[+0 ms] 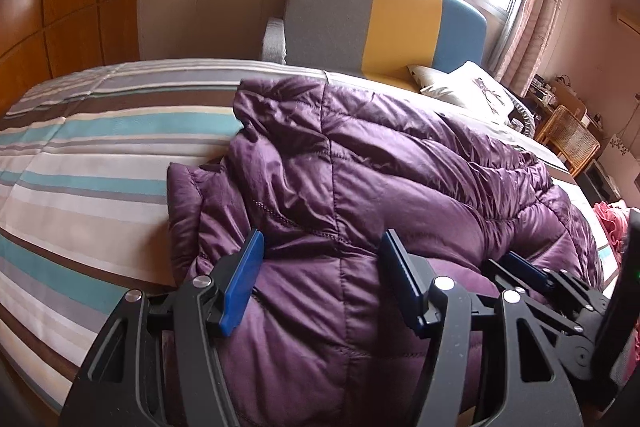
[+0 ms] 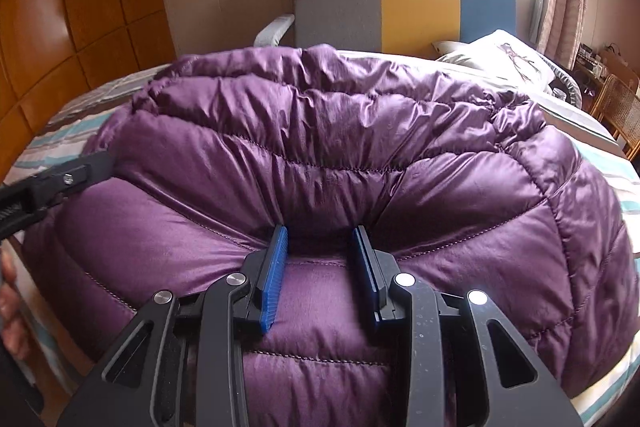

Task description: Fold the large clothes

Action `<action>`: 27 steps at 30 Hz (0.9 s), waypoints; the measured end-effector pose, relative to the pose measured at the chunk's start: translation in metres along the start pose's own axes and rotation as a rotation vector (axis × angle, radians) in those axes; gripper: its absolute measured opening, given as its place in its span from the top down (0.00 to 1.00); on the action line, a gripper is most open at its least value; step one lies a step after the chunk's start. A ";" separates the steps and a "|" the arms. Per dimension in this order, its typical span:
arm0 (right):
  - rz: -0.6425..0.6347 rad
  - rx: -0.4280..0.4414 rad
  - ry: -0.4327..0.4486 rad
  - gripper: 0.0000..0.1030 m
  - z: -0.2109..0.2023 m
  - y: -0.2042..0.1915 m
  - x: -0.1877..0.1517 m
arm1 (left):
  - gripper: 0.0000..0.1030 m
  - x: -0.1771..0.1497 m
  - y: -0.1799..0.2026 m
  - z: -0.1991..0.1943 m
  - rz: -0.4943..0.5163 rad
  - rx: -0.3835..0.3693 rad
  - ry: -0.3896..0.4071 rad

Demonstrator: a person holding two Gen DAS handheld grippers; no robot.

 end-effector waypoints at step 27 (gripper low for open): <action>0.038 0.010 0.030 0.74 -0.039 0.014 0.007 | 0.37 -0.028 -0.104 0.009 -0.451 -0.354 -0.081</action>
Point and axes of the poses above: each gripper's, at about its wrist camera, not at the fingertips, and z roughly the way its jaws point, y to its right, x to its top, the point moved 5 cm from there along z, roughly the way its jaws point, and after that the axes turned 3 degrees about -x, right-handed, at the moved point
